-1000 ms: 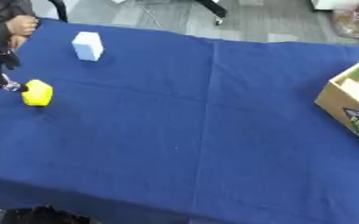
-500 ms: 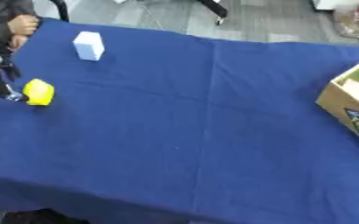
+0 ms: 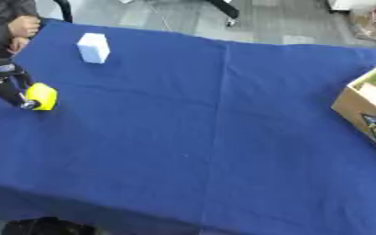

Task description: Pick up the objects with one hand, pass them to the other hand, and then place them into the box on the other side of the table.

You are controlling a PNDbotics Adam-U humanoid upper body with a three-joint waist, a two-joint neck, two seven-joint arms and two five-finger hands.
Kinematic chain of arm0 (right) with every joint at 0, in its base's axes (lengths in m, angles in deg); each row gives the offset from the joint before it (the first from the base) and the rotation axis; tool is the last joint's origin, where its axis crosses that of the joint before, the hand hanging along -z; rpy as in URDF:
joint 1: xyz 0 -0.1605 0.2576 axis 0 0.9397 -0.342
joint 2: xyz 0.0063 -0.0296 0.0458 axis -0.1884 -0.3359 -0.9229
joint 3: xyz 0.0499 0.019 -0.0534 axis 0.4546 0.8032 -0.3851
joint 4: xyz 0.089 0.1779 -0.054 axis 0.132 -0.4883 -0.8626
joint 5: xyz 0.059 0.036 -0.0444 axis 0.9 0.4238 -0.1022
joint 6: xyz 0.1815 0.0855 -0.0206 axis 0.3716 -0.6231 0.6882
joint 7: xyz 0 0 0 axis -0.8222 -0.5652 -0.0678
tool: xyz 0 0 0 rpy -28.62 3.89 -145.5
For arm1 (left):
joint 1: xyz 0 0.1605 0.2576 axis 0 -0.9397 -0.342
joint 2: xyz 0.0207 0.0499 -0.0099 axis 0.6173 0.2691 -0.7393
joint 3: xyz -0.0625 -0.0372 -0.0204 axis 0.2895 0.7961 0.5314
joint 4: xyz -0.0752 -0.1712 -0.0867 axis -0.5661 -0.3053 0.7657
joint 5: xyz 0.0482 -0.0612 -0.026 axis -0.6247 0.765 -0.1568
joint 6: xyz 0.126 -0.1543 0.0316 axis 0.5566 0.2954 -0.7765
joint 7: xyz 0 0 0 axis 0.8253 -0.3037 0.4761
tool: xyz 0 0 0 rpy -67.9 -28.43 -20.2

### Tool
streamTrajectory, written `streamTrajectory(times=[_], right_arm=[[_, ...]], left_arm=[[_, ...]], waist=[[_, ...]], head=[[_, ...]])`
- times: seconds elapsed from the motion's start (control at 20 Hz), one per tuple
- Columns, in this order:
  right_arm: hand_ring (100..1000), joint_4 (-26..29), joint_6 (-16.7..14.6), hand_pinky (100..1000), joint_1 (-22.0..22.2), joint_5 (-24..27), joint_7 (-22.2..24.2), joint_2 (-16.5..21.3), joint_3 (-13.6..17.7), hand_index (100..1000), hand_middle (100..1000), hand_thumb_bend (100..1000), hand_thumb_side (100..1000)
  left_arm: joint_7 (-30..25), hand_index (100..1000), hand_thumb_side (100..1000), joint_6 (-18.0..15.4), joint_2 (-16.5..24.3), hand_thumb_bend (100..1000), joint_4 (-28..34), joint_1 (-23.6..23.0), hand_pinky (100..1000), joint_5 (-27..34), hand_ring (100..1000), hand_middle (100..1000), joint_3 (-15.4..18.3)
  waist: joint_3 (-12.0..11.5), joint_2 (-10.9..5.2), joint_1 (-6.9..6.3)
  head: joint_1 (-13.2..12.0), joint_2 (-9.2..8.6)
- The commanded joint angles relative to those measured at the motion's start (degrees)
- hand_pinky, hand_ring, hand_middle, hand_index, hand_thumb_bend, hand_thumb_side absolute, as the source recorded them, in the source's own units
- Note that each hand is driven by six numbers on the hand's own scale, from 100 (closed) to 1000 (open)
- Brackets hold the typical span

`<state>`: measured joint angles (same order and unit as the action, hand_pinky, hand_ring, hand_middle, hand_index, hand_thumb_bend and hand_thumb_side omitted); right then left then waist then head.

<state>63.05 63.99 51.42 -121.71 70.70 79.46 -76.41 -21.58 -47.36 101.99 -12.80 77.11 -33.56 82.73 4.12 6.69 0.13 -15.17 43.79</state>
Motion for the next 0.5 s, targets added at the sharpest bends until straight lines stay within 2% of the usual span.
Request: streamTrajectory(times=[0.05, 0.1, 0.2, 0.35, 0.5], right_arm=[[927, 0.3, 0.1, 918, -0.7, 0.2, 0.0, 0.9, 0.3, 1000, 991, 100, 100], [927, 0.2, 0.1, 918, -0.7, 0.2, 0.0, 0.9, 0.3, 1000, 991, 100, 100], [927, 0.2, 0.1, 918, -0.7, 0.2, 0.0, 0.9, 0.3, 1000, 991, 100, 100], [927, 0.1, 0.1, 918, -0.6, 0.3, 0.0, 0.9, 0.3, 1000, 991, 100, 100], [927, 0.2, 0.0, 918, -0.6, 0.4, 0.0, 1.0, 0.3, 1000, 991, 100, 100]], left_arm=[[3.2, 671, 212, -0.3, 1.5, 205, 0.1, 0.5, 616, 0.6, 550, 560, 0.5], [3.9, 626, 207, -0.4, 1.4, 142, 0.1, 0.4, 592, 1.0, 521, 524, 0.5], [5.3, 581, 205, -0.6, 1.3, 100, 0.2, 0.3, 566, 1.9, 494, 492, 0.6], [7.5, 553, 201, -0.9, 0.9, 100, 1.2, -0.2, 545, 4.0, 474, 472, 1.3], [10.5, 541, 184, -1.2, 0.4, 158, 3.9, -0.9, 535, 6.6, 462, 462, 2.7]], waist=[[-0.1, -1.78, -0.25], [-0.1, -1.79, -0.24], [-0.1, -1.82, -0.24], [-0.2, -1.87, -0.19], [-0.3, -1.9, -0.15]], head=[[0.0, 0.33], [0.0, 0.33], [0.0, 0.33], [0.0, 0.33], [0.2, 0.33]])
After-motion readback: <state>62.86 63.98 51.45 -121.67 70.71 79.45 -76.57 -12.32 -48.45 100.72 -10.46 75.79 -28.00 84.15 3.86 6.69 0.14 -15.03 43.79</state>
